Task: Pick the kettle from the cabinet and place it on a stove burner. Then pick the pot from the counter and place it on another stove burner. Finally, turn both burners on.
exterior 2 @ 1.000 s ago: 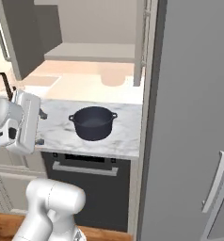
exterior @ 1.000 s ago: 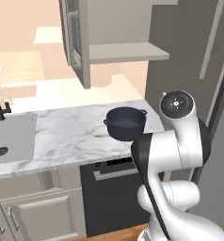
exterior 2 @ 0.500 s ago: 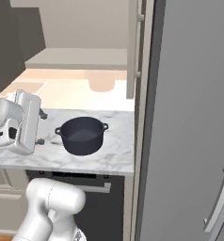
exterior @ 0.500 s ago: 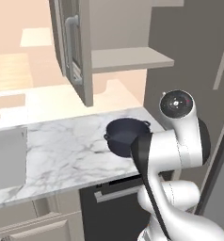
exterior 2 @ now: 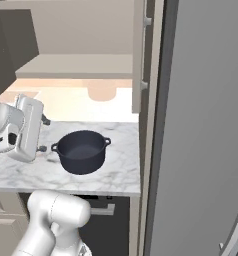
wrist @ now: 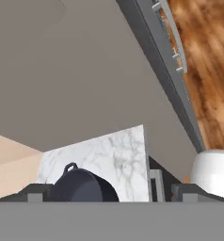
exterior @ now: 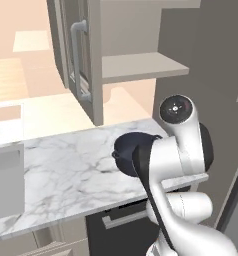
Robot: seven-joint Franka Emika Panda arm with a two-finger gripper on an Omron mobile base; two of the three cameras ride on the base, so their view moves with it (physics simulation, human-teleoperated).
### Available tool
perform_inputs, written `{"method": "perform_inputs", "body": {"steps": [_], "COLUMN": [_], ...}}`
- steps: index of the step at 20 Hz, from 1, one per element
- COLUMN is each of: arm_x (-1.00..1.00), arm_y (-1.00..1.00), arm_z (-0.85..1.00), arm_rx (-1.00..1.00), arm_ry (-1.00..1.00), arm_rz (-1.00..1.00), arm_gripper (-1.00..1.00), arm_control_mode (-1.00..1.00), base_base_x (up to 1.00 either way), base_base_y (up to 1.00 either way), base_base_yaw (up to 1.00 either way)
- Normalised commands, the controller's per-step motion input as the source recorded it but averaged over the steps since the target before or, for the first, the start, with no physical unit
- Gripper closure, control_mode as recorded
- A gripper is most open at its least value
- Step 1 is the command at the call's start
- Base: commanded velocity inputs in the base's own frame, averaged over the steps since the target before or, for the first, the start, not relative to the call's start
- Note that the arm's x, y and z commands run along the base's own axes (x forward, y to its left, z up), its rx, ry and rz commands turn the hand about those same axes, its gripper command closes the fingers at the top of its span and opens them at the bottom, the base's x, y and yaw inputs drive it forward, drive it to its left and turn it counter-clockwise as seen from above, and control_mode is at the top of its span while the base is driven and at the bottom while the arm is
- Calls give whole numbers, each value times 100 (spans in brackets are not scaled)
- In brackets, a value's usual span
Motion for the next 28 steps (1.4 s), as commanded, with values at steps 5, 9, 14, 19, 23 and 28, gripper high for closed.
{"method": "perform_inputs", "body": {"steps": [5,9,14,19,23,28], "arm_x": [40,26,3,2,0,0], "arm_y": [30,20,0,-1,-4,-14], "arm_z": [-13,-13,-17,-15,-20,-24], "arm_rx": [-3,0,1,3,5,8], "arm_ry": [5,4,5,3,0,0], "arm_rz": [-14,-14,-11,-5,0,0], "arm_gripper": [-100,-100,-100,-100,-100,-100], "arm_control_mode": [-100,-100,-100,-100,-100,-100], "base_base_x": [0,0,0,0,0,0], "base_base_y": [0,0,0,0,0,0], "base_base_yaw": [0,0,0,0,0,0]}}
